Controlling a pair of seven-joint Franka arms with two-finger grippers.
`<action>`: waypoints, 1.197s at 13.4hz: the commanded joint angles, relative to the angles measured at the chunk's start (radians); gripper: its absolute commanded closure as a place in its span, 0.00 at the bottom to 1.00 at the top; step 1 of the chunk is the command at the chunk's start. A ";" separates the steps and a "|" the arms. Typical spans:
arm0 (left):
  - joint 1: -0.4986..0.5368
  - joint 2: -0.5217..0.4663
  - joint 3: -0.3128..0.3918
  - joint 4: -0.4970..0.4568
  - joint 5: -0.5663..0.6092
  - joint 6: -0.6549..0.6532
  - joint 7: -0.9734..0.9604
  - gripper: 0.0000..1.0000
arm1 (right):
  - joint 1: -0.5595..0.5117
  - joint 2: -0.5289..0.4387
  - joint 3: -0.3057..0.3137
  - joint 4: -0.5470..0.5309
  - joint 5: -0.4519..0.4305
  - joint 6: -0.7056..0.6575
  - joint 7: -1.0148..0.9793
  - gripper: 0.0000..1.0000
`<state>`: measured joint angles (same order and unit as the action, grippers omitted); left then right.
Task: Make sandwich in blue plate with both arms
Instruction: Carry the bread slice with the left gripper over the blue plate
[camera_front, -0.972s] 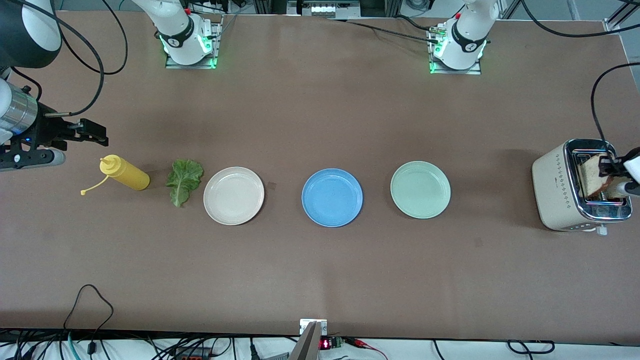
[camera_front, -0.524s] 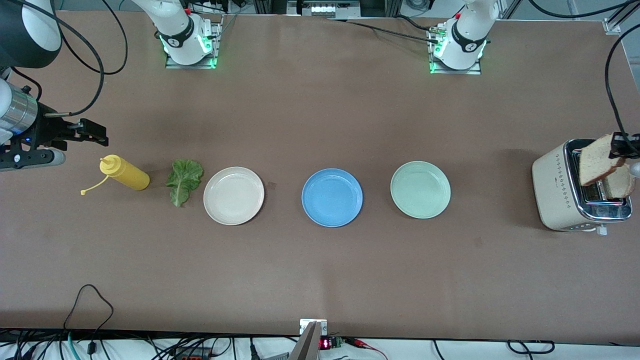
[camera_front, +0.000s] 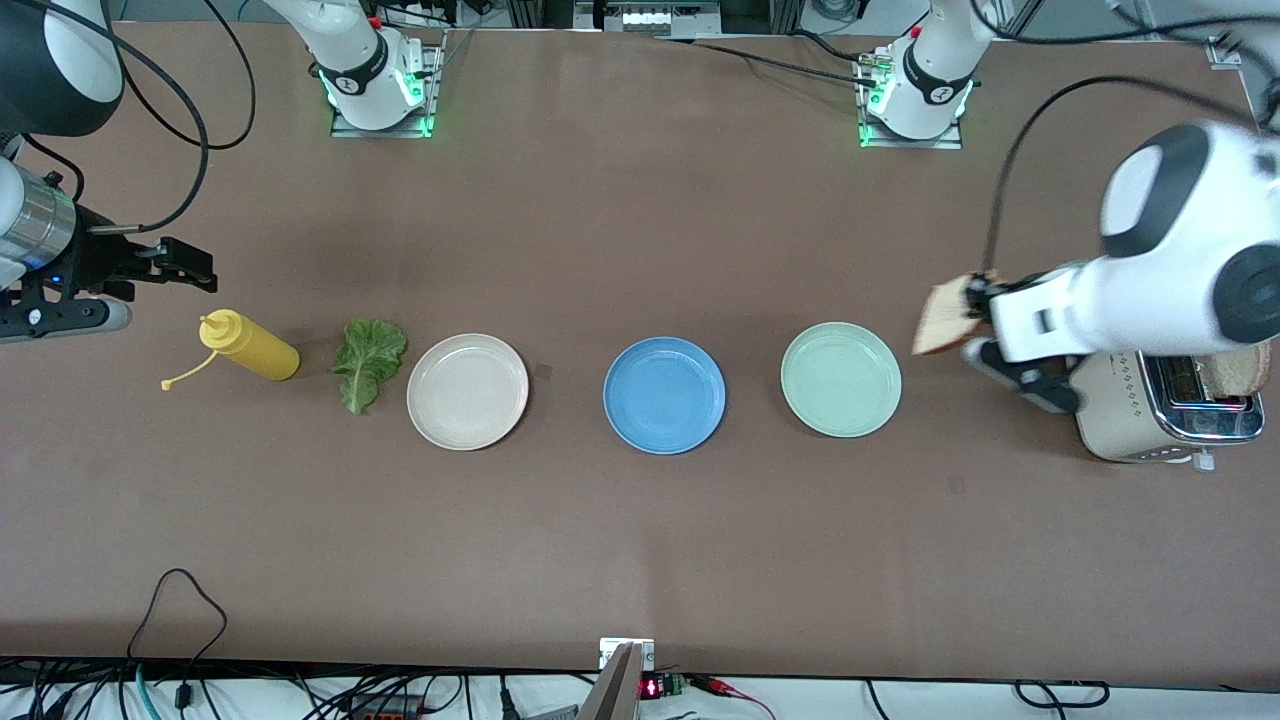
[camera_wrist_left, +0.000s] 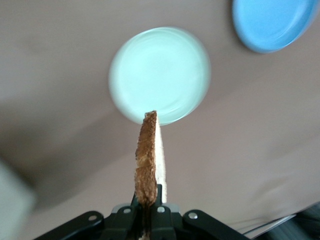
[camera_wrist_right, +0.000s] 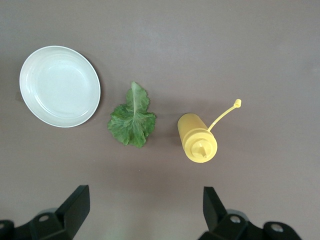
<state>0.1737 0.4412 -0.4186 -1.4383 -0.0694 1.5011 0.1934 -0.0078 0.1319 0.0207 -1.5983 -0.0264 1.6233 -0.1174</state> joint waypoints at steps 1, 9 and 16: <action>-0.035 0.143 0.000 0.094 -0.168 0.083 -0.118 0.98 | -0.012 -0.006 0.013 0.000 0.000 -0.005 0.008 0.00; -0.209 0.361 0.001 0.070 -0.739 0.537 -0.057 0.99 | -0.012 -0.006 0.013 0.000 0.000 -0.003 0.007 0.00; -0.252 0.467 0.001 0.039 -0.747 0.623 0.169 0.99 | -0.012 -0.006 0.013 0.000 0.000 -0.003 0.007 0.00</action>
<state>-0.0774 0.9014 -0.4167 -1.3997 -0.7895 2.1049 0.3122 -0.0086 0.1320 0.0215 -1.5982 -0.0264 1.6233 -0.1174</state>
